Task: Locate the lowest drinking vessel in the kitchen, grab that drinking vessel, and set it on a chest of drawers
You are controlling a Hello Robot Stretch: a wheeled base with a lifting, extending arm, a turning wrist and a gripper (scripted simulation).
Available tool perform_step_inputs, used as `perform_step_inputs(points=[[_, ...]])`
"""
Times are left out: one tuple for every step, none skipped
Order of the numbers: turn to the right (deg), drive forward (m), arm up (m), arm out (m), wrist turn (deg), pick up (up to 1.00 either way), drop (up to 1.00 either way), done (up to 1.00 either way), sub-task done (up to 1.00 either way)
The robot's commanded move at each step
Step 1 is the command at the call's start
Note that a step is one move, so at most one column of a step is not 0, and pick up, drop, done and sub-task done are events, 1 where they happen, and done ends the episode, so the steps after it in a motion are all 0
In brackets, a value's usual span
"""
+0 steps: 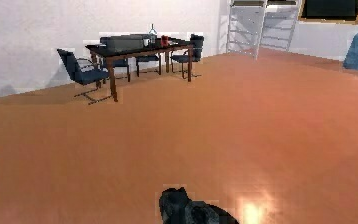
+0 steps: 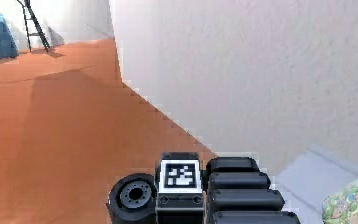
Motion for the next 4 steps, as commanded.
perform_step_inputs(points=[[45.0, 0.0, 0.0, 0.0, 0.0, 0.0, 0.0, 0.0, 0.0], [45.0, 0.0, 0.0, 0.0, 0.0, 0.0, 0.0, 0.0, 0.0], [15.0, 0.0, 0.0, 0.0, 0.0, 0.0, 0.0, 0.0, 0.0], [-45.0, 0.0, 0.0, 0.0, 0.0, 0.0, 0.0, 0.0, 0.0]])
